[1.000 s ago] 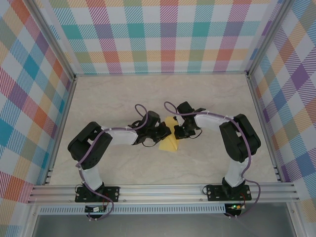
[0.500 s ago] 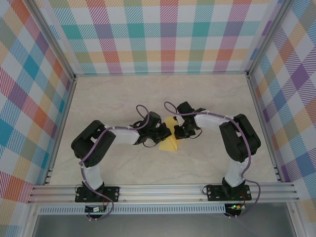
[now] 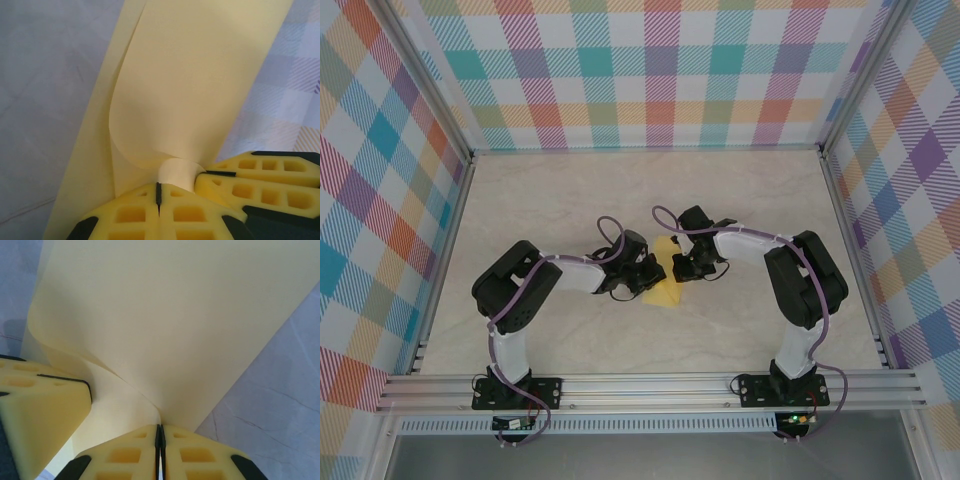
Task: Fold a paper plane with a square sheet of paper (pick it up from the middle)
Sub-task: Fold the triangle a second time at the center of the table.
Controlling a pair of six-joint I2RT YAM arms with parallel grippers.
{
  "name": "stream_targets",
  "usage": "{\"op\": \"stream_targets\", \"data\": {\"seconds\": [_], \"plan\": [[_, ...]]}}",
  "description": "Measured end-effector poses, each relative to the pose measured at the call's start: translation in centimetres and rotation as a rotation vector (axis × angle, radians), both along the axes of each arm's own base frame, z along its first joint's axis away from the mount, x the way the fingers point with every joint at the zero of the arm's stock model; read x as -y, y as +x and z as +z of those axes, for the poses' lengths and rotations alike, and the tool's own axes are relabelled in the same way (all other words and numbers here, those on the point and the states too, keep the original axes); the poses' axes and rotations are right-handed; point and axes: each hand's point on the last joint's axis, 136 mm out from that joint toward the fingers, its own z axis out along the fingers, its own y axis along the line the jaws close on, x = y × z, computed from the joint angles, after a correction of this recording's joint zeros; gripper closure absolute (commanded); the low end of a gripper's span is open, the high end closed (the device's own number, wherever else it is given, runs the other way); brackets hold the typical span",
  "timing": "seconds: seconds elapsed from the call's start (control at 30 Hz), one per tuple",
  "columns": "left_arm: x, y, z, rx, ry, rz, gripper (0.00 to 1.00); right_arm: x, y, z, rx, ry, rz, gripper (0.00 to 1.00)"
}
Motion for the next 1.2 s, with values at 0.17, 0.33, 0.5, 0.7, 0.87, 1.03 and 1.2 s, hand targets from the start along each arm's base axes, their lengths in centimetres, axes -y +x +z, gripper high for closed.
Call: {"op": "stream_targets", "data": {"seconds": [0.17, 0.33, 0.5, 0.7, 0.87, 1.03, 1.2], "plan": [[0.0, 0.0, 0.0, 0.003, 0.001, -0.002, 0.99, 0.0, 0.0, 0.0, 0.000, 0.000, 0.000, 0.88], [0.0, 0.0, 0.0, 0.012, -0.004, -0.005, 1.00, -0.1, 0.0, 0.0, -0.003, 0.004, -0.003, 0.77], [0.0, 0.0, 0.0, 0.015, -0.005, -0.007, 1.00, -0.1, -0.1, 1.1, -0.001, 0.017, -0.028, 0.59], [0.0, 0.0, -0.1, 0.015, -0.004, -0.008, 1.00, 0.0, 0.1, 5.7, 0.076, 0.072, -0.085, 0.54], [0.0, 0.0, -0.1, 0.018, -0.003, -0.011, 1.00, -1.3, -1.6, 8.4, 0.057, 0.221, -0.102, 0.79], [0.0, 0.0, -0.1, 0.019, -0.003, -0.012, 1.00, -2.8, -3.6, 7.5, -0.070, 0.339, -0.130, 0.90], [0.0, -0.1, 0.0, 0.020, -0.003, -0.014, 1.00, -3.7, -4.3, 6.1, -0.176, 0.377, -0.160, 0.91]]}}
